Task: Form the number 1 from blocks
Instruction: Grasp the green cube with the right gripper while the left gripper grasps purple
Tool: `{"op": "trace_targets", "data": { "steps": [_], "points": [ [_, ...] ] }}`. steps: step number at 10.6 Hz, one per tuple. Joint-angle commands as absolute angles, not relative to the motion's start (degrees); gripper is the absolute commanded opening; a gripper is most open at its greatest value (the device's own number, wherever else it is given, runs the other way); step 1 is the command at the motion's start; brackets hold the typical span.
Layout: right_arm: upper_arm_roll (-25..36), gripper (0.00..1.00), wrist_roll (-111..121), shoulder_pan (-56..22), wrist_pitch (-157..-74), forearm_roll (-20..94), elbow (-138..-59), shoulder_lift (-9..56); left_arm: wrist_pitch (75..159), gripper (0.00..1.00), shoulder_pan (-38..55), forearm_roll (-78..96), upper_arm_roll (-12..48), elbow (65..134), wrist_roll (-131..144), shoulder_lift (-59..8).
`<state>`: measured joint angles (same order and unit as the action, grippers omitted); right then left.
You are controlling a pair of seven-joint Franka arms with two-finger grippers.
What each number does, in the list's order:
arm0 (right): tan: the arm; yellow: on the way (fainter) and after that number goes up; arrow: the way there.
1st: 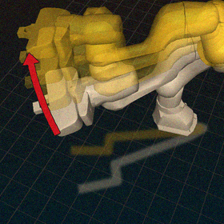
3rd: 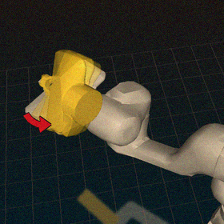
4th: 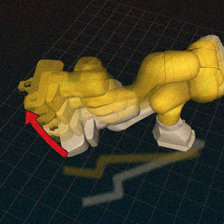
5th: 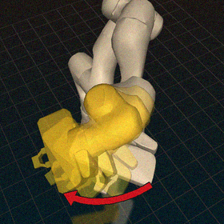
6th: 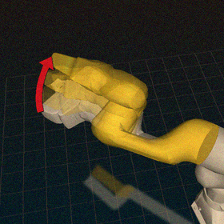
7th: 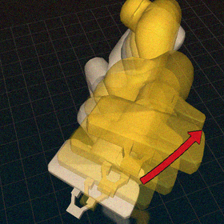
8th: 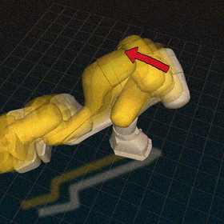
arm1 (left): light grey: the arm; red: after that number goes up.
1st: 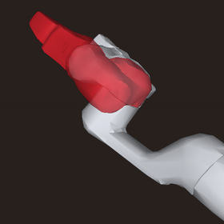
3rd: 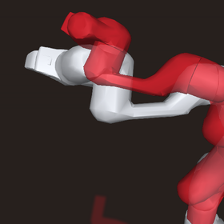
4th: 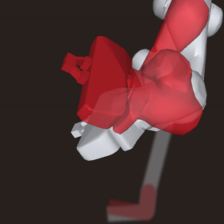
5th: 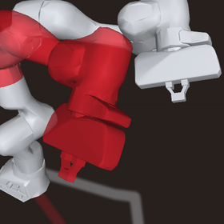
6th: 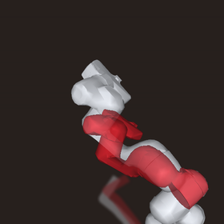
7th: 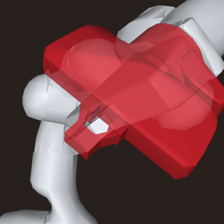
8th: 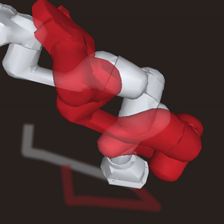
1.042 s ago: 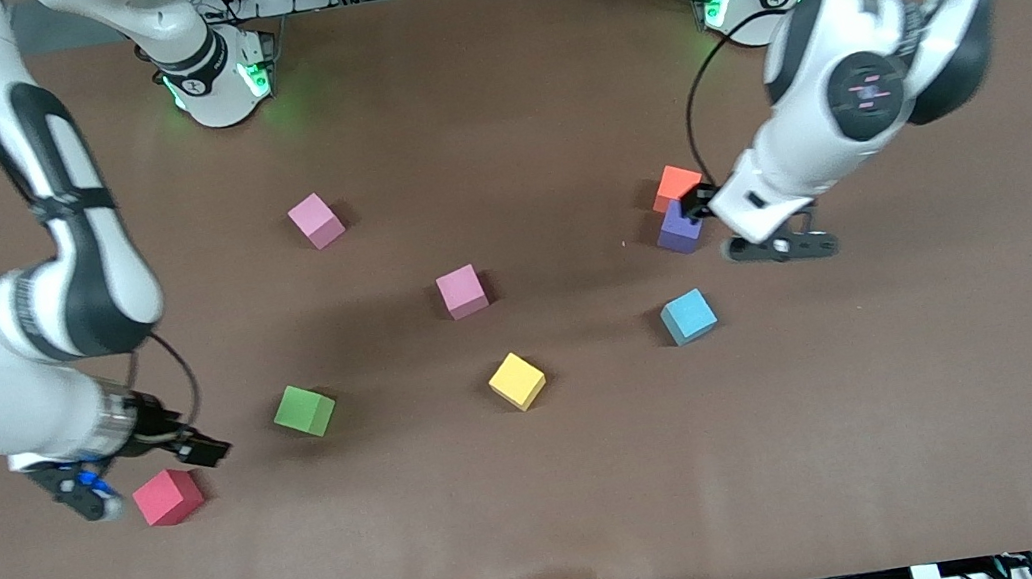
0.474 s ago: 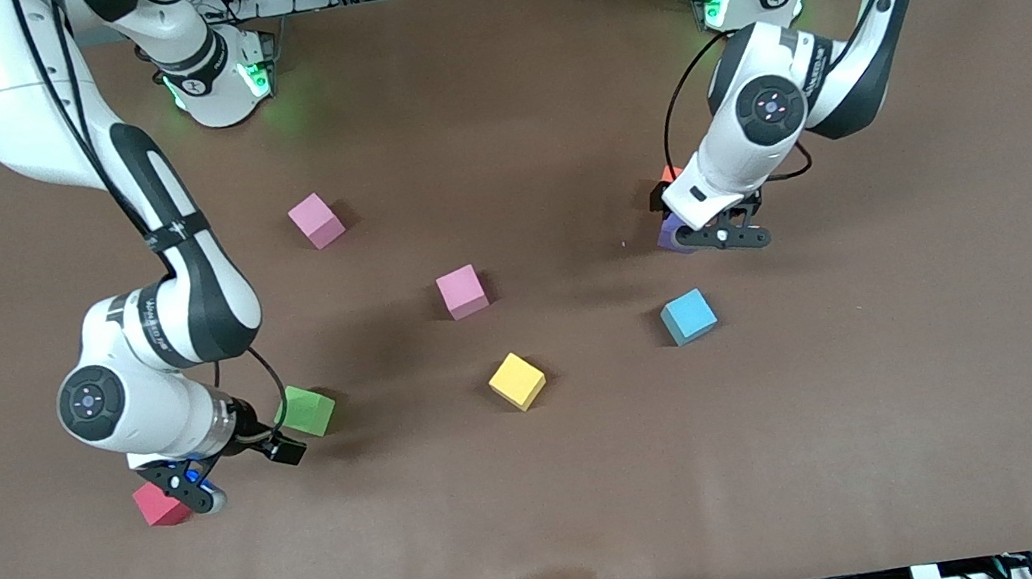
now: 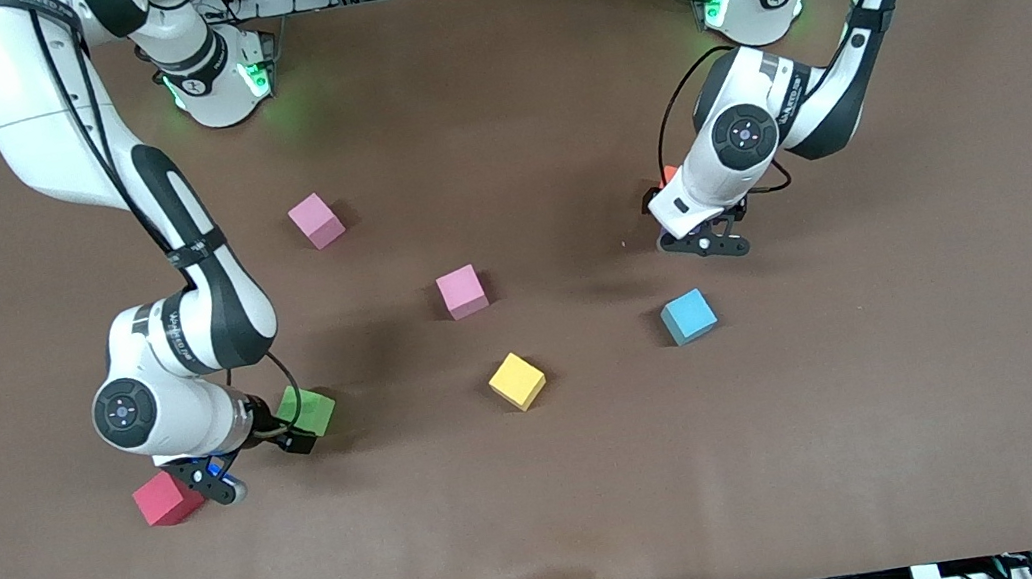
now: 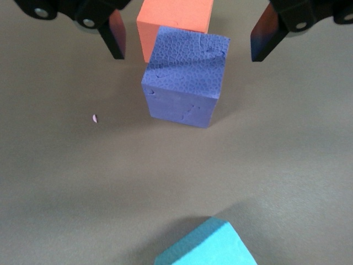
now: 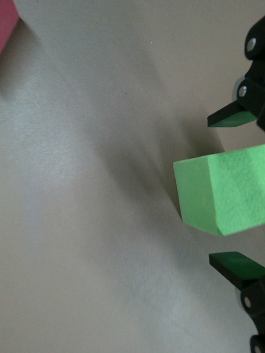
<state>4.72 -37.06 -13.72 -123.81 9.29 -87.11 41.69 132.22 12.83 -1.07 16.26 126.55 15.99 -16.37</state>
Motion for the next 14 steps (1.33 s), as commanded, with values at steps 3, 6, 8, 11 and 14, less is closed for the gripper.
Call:
{"op": "trace_targets", "data": {
  "steps": [3, 6, 8, 11, 14],
  "points": [
    [5.1, 1.00, -35.5, -14.3, -124.5, 9.8, -87.9, 42.7, 134.0, 1.00, 14.1, -5.3, 16.3, 126.2, 16.4, -19.3],
    [5.1, 1.00, -35.5, -15.3, -125.7, 9.8, -87.9, 43.3, 134.4, 1.00, 14.1, -6.7, 16.3, 125.9, 16.4, -20.7],
    [5.1, 0.66, -35.4, -15.3, -125.6, 9.8, -87.9, 43.3, 134.5, 1.00, 14.1, -6.9, 16.3, 125.9, 16.3, -21.2],
    [5.1, 0.50, -34.8, -15.3, -125.5, 9.7, -87.9, 42.7, 134.5, 0.69, 14.0, -7.7, 16.3, 125.8, 16.4, -22.4],
    [5.2, 0.51, -29.0, -15.4, -124.9, 8.4, -89.5, 37.8, 134.5, 0.00, 13.5, -7.6, 16.3, 124.9, 19.1, -22.8]
  ]
}}
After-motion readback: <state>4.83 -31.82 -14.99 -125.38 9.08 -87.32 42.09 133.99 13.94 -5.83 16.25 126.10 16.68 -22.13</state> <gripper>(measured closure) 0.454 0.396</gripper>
